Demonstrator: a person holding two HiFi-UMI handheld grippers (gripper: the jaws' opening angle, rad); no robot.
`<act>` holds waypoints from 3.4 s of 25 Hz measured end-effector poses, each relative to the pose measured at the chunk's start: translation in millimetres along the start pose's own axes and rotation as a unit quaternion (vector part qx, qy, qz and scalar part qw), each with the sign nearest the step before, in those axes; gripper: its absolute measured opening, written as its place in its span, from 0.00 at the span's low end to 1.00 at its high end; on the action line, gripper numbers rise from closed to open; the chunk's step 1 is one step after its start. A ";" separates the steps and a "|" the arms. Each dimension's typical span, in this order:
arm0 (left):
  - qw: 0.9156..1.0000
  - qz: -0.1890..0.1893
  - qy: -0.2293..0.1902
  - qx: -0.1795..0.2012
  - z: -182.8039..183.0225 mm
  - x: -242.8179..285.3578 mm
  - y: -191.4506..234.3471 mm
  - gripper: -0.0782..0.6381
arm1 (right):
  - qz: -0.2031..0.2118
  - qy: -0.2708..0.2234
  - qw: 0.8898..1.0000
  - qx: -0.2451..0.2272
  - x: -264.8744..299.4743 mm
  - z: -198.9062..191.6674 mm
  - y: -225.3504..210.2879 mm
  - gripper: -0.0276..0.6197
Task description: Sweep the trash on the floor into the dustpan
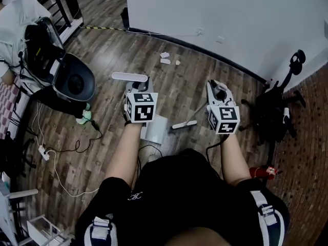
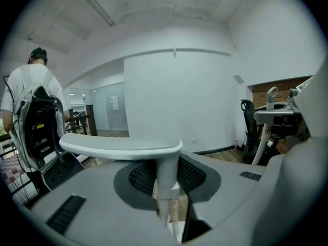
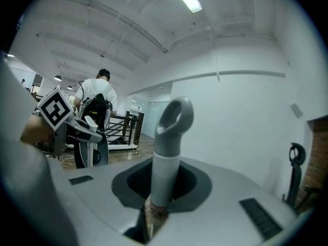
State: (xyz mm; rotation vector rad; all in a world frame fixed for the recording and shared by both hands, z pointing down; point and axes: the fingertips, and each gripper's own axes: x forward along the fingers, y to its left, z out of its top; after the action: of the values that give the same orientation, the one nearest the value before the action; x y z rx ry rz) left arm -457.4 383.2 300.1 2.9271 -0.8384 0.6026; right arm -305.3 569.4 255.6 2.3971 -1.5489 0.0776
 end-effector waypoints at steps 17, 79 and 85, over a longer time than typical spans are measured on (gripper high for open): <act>0.999 0.021 0.010 0.042 45.1 126.8 -6.3 0.24 | 0.030 0.002 0.998 0.056 120.0 -33.6 -69.4 0.12; 0.981 0.165 0.044 -0.095 170.3 700.9 248.4 0.24 | 0.022 0.068 0.997 0.017 657.3 -45.1 -352.8 0.12; 0.961 0.228 0.075 -0.134 136.2 750.3 273.8 0.24 | 0.122 0.114 0.985 -0.037 730.6 -89.1 -365.0 0.12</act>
State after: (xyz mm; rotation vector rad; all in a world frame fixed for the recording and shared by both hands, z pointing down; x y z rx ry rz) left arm 33.9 -246.3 437.6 2.4187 -1.4586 0.6599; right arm 341.1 86.4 409.5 2.0499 -1.6941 0.3279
